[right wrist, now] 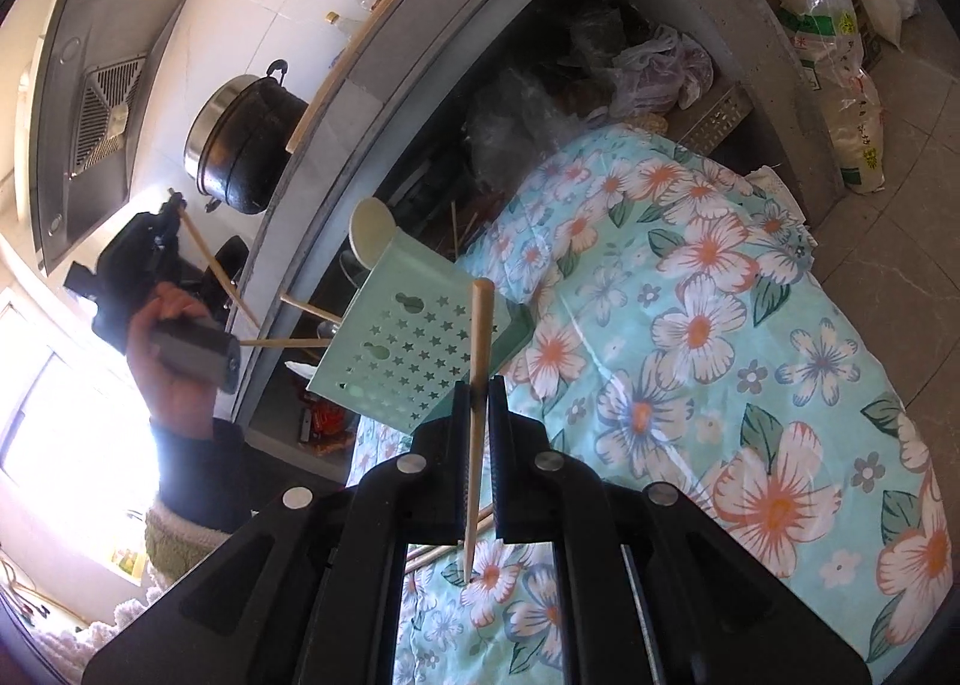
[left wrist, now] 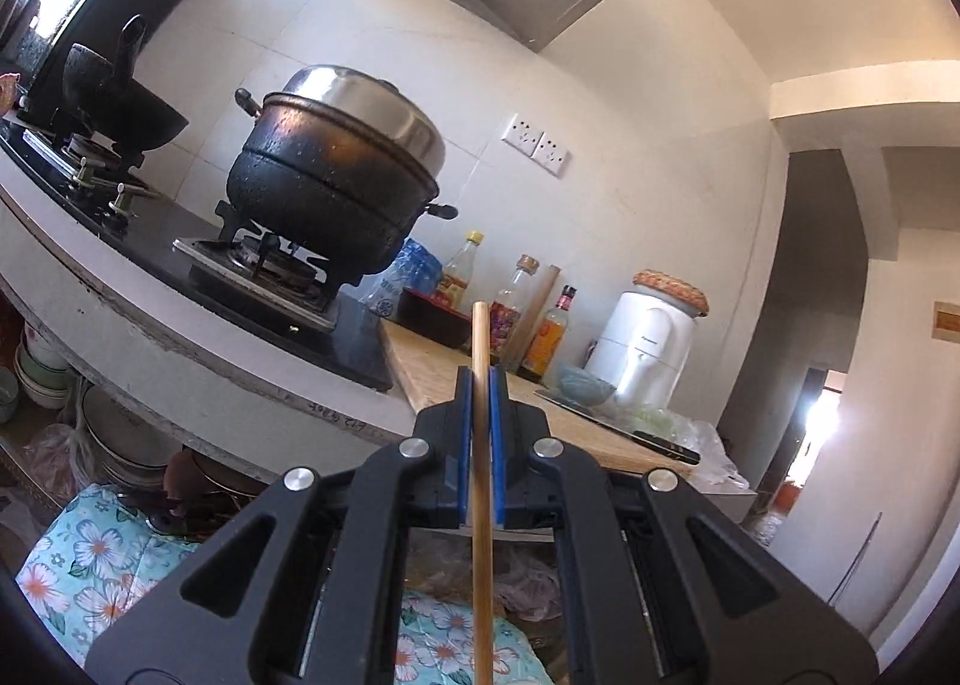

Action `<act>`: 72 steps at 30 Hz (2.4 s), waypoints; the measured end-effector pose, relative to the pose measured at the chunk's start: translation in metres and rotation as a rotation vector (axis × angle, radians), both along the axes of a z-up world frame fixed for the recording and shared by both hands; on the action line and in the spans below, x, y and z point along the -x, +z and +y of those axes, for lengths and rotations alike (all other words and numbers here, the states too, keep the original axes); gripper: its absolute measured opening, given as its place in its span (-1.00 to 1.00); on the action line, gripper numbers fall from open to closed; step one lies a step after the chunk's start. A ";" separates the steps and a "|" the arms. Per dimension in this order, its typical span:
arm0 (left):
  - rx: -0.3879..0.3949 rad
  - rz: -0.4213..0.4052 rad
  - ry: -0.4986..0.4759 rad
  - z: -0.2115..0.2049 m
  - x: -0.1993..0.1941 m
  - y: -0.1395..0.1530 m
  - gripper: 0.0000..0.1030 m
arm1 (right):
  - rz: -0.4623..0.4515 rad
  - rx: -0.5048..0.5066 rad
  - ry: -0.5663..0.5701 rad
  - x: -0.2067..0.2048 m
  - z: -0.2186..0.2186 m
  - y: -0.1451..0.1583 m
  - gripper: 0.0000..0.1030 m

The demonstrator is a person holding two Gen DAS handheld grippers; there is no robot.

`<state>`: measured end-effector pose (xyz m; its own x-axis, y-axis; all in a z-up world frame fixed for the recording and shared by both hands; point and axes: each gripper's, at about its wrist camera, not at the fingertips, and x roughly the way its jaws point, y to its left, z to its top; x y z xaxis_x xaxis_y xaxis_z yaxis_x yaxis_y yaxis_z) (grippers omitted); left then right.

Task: Organize utensils
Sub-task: 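Lower the chopstick into the green holder with the left gripper while the right carries another, then lower the held chopstick into the green holder and open the right gripper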

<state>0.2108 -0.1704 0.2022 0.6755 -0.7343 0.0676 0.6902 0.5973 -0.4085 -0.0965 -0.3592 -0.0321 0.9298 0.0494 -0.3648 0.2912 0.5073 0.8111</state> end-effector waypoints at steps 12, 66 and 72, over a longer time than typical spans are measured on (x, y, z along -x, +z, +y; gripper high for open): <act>-0.113 -0.018 0.130 -0.027 -0.011 -0.036 -0.92 | -0.009 -0.025 -0.007 0.002 -0.011 -0.007 -0.88; -0.492 0.022 -0.014 0.076 0.133 -0.109 0.53 | -0.062 -0.006 -0.008 0.018 0.001 0.005 -0.88; -0.555 0.087 0.005 0.094 0.136 -0.138 0.55 | -0.066 0.007 -0.006 0.018 0.006 0.011 -0.88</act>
